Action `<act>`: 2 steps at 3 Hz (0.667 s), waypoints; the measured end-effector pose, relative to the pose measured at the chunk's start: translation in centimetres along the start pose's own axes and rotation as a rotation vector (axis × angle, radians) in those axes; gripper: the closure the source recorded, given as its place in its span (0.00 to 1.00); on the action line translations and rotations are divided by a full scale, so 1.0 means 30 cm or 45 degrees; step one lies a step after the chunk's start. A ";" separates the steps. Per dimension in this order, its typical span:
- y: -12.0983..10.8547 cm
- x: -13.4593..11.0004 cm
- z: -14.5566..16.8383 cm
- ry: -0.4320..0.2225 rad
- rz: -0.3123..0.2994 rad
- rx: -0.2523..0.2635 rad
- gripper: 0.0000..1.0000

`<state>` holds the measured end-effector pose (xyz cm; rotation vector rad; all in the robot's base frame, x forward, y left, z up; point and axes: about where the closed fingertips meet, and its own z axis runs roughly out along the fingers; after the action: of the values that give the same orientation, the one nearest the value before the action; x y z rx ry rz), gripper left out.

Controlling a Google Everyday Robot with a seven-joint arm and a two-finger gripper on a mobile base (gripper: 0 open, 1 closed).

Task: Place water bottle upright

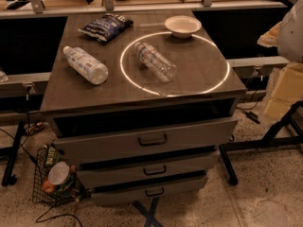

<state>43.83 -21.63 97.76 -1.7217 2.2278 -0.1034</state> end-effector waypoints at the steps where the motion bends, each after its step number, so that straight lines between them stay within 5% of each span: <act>1: -0.011 -0.014 0.011 -0.007 0.004 0.000 0.00; 2: -0.088 -0.118 0.095 -0.058 0.031 -0.004 0.00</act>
Offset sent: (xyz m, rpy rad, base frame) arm 0.0857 0.0625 -0.0308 0.1053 0.0021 -0.0252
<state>47.90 -18.58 96.46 -1.6811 2.2165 -0.0550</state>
